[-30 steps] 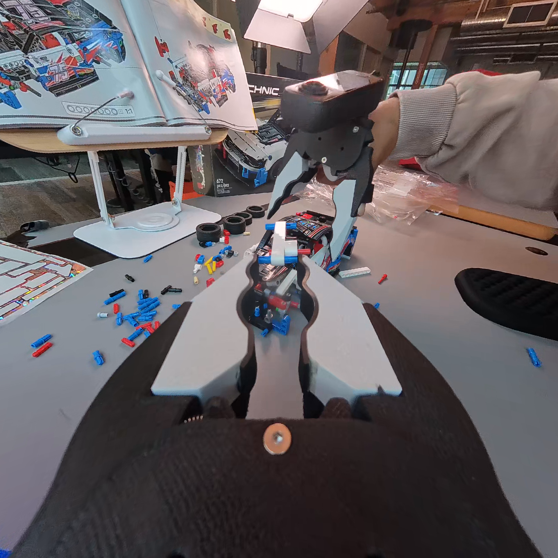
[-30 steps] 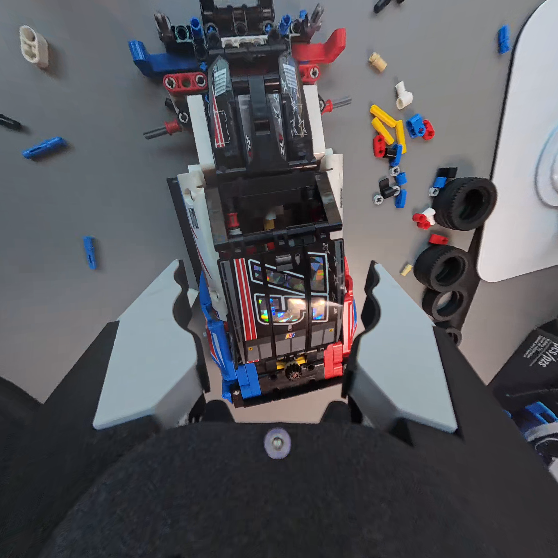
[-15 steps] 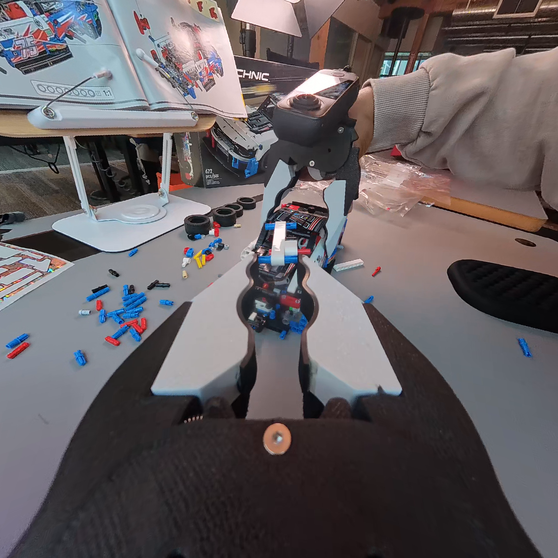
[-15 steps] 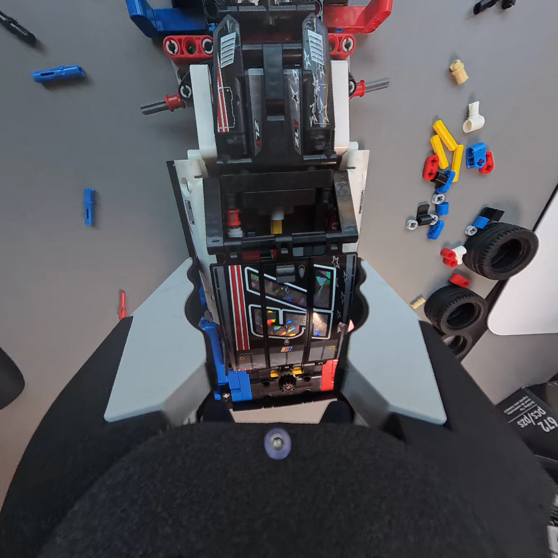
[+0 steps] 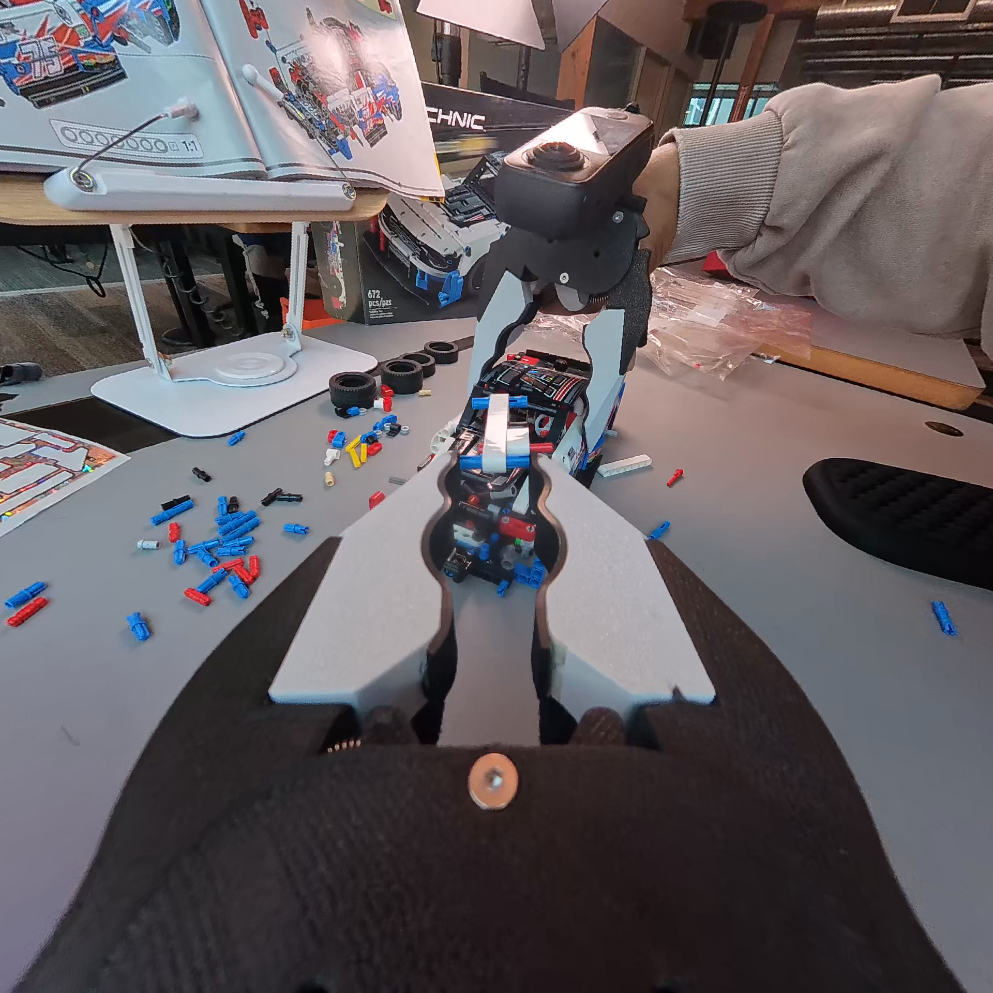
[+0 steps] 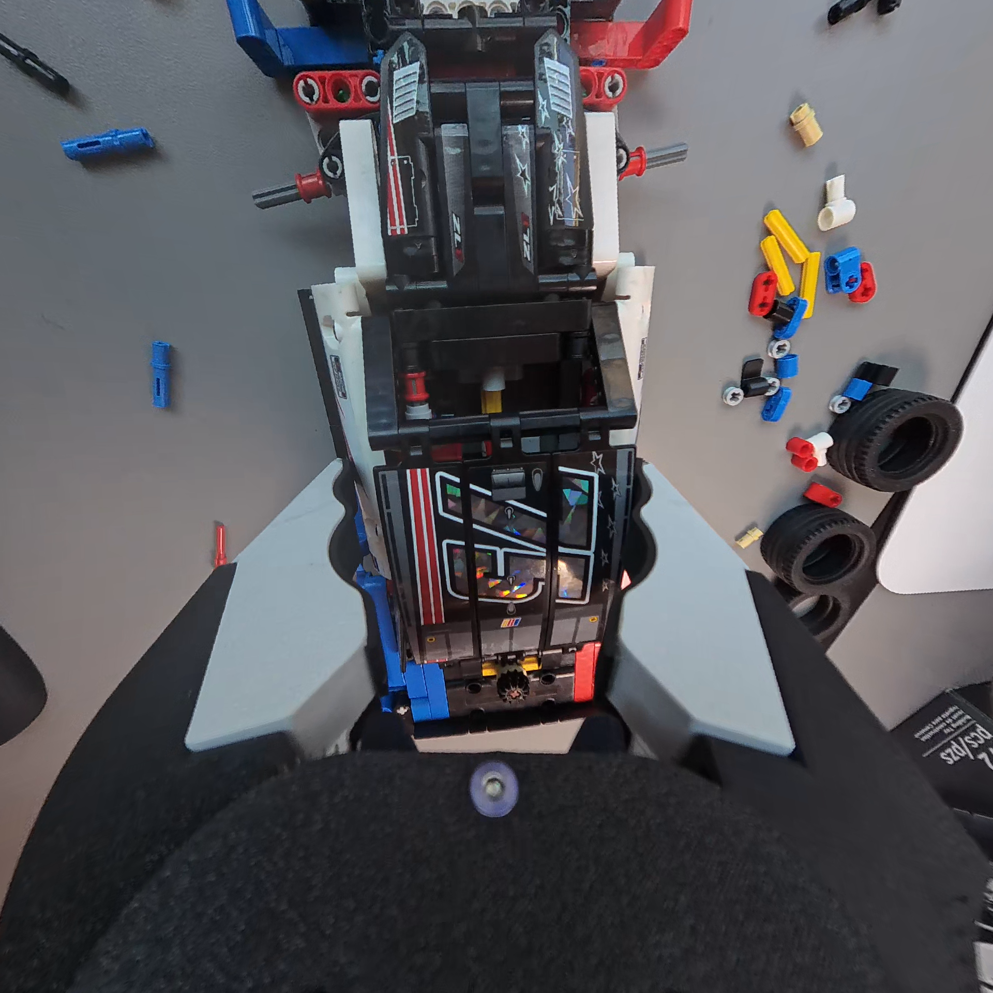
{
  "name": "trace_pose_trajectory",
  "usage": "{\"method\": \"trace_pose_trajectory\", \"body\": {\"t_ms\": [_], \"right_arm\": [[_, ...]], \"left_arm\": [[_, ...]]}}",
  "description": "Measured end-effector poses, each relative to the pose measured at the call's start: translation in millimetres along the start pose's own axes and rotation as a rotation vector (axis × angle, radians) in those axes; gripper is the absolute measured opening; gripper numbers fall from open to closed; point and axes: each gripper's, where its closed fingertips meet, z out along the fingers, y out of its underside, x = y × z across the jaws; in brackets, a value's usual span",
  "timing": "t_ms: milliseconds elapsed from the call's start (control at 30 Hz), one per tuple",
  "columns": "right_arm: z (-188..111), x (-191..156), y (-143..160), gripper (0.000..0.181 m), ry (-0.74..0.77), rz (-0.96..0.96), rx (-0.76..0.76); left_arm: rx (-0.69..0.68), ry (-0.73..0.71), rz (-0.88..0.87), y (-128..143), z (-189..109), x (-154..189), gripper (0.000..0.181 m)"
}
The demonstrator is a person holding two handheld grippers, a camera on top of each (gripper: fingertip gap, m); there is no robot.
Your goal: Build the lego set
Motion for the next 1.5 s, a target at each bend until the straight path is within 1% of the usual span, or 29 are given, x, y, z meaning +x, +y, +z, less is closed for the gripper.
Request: {"method": "trace_pose_trajectory", "body": {"t_ms": [33,300,400,467,500,533,600,700,867,1000,1133,1267,1333,1367,1400,1500], "right_arm": [[0,0,0,0.099,0.000,-0.001,-0.001],[-2,0,0,0.099,-0.001,0.029,0.005],[-20,-2,-18,0.101,-0.022,0.063,0.094],[-36,2,-38,0.092,-0.022,0.070,0.179],[-42,4,-49,0.082,-0.026,0.080,0.226],[-46,6,-59,0.071,-0.045,0.088,0.263],[-45,5,-75,0.060,-0.119,0.099,0.298],[-30,8,-87,0.054,-0.244,0.126,0.271],[-6,21,-89,0.043,-0.439,0.204,0.210],[0,23,-85,0.034,-0.624,0.261,0.169],[1,23,-84,0.018,-0.764,0.265,0.127],[1,18,-84,0.016,-0.855,0.210,0.065],[2,16,-85,0.011,-0.887,0.178,0.045],[2,15,-86,0.010,-0.902,0.163,0.044],[2,15,-86,0.003,-0.900,0.148,0.047],[0,14,-88,0.000,-0.910,0.120,0.083]], "left_arm": [[0.001,-0.001,-0.002,0,0,-1,0.023],[-0.007,-0.017,-0.025,3,0,-6,0.022],[-0.007,-0.026,-0.037,4,0,-8,0.023],[-0.005,-0.024,-0.050,4,0,-9,0.022],[-0.005,-0.022,-0.058,4,0,-9,0.022],[-0.006,-0.018,-0.065,5,1,-8,0.023],[-0.012,-0.012,-0.072,7,2,-7,0.022],[-0.015,-0.017,-0.062,7,2,-8,0.022],[0.000,-0.030,-0.068,4,-1,-11,0.023],[0.003,-0.011,-0.098,4,0,-10,0.023],[0.004,0.004,-0.122,5,0,-10,0.022],[0.010,0.004,-0.149,5,0,-13,0.022],[0.014,0.002,-0.164,5,-1,-15,0.022],[0.013,0.001,-0.172,6,-1,-16,0.022],[0.013,0.001,-0.178,7,-1,-17,0.022],[0.014,0.003,-0.202,8,-1,-19,0.022]]}}
